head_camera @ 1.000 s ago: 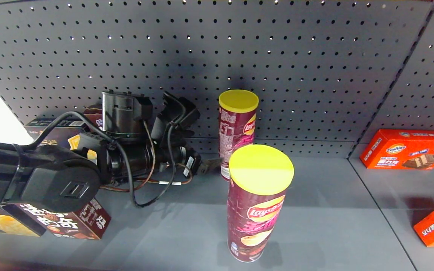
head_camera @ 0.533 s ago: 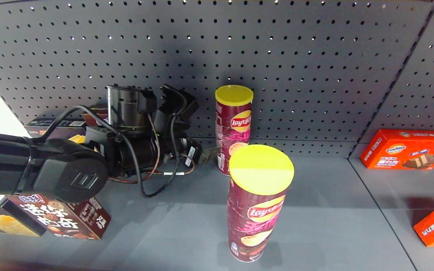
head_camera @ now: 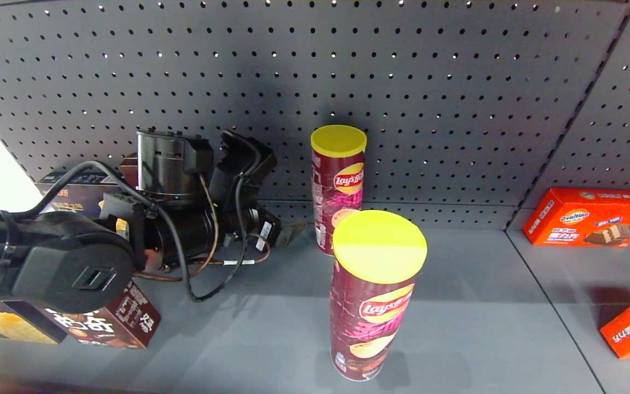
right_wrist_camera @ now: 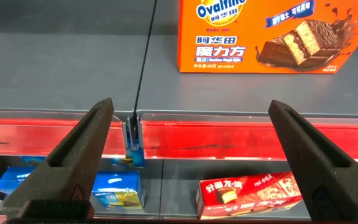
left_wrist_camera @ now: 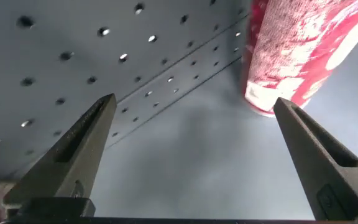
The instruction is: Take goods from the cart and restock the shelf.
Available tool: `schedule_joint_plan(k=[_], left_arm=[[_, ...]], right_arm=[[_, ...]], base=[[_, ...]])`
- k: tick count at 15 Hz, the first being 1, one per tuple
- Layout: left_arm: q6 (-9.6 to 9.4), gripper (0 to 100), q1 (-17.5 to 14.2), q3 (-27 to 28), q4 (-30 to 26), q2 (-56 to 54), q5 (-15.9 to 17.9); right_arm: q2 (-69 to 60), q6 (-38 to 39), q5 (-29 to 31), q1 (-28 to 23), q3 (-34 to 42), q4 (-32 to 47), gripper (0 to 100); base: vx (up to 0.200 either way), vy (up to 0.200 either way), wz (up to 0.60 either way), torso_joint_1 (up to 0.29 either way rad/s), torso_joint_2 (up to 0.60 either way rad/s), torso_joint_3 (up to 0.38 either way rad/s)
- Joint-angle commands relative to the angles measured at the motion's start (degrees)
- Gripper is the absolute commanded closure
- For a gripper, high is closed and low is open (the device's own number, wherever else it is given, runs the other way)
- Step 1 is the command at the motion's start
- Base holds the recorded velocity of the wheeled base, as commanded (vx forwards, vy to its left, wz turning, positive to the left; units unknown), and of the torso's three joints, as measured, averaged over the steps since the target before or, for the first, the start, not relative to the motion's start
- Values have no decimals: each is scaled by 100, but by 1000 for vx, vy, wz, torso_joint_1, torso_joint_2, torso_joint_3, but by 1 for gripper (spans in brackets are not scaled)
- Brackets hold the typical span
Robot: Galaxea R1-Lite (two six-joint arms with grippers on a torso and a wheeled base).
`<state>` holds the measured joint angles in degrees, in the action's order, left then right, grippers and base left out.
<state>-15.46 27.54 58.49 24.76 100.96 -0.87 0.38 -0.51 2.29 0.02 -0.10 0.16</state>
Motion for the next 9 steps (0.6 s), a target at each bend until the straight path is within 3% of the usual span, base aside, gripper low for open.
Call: schedule_joint_plan(k=[1,6,9], left_arm=[[-1,0,15,31,3,-24,-230],[-10,0,401,418,-33,389,-968],[-10,0,489,470,-33,468,-995]], right_arm=[[-3,-10,-1,6,1,2,0],[6,-2,-1,6,1,2,0],[6,-2,-1,6,1,-7,0]], base=[[0,0,0,0,0,0],[0,0,0,0,0,0],[0,0,0,0,0,0]])
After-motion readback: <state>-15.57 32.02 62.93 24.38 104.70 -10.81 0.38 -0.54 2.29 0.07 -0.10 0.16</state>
